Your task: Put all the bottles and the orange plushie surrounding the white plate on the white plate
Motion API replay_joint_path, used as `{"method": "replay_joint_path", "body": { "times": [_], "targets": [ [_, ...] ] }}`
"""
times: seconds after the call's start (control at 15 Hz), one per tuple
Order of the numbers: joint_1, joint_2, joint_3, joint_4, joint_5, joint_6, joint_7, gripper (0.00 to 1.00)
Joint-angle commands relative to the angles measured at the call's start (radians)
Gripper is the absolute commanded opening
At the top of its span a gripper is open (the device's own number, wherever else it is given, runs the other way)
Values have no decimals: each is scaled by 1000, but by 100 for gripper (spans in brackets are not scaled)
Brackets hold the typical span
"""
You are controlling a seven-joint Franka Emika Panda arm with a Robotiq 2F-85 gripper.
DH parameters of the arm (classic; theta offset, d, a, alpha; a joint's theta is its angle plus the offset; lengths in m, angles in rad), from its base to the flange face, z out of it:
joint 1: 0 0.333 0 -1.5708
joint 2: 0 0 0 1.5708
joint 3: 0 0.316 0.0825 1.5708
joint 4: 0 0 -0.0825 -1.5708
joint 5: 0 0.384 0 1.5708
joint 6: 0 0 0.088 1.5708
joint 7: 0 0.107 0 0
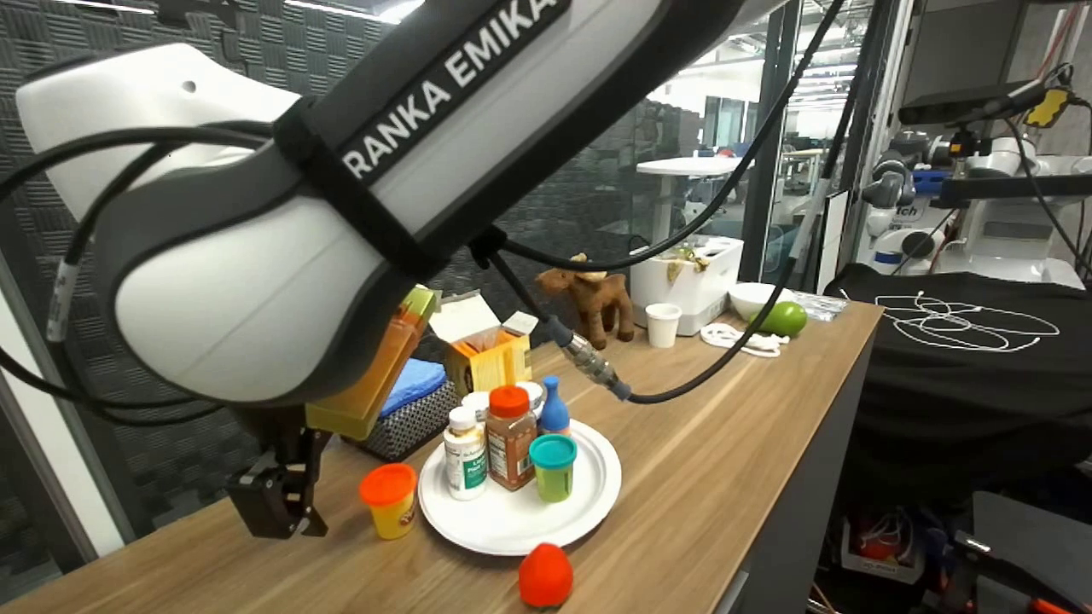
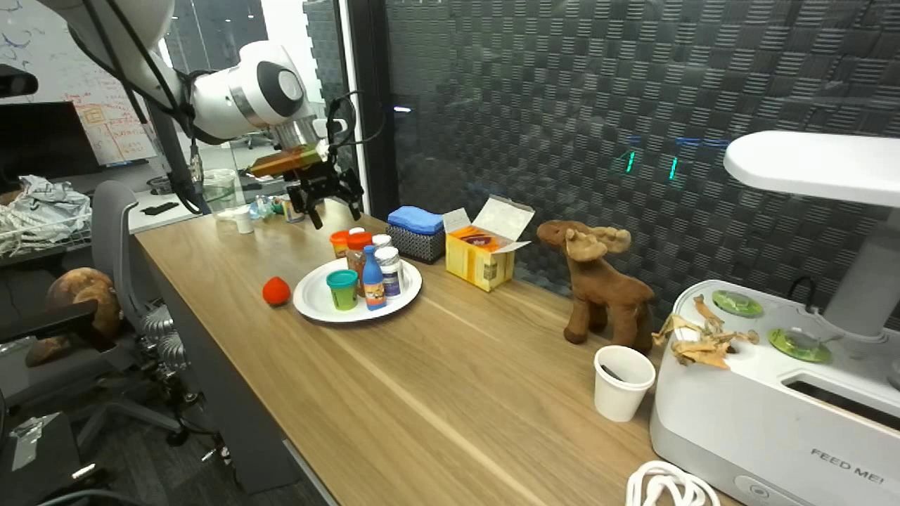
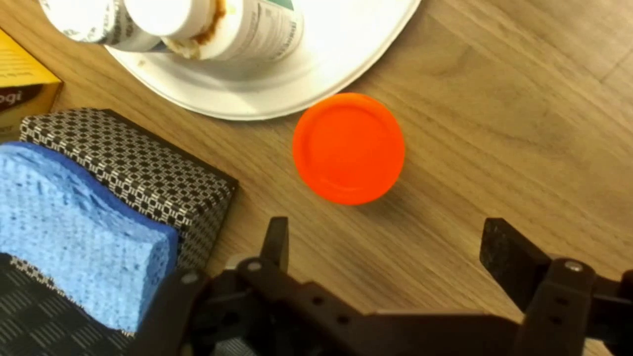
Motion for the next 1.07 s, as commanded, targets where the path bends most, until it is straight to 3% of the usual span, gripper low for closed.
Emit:
{"method": "replay_joint_path", "body": {
  "times": [0.0, 0.33, 1.0],
  "targets": [
    [-4, 77, -10, 127, 33, -47, -15, 100],
    [-18, 133, -11, 193, 68, -97, -23, 100],
    [-48, 121, -14, 258, 99, -232, -39, 100]
  ]
}}
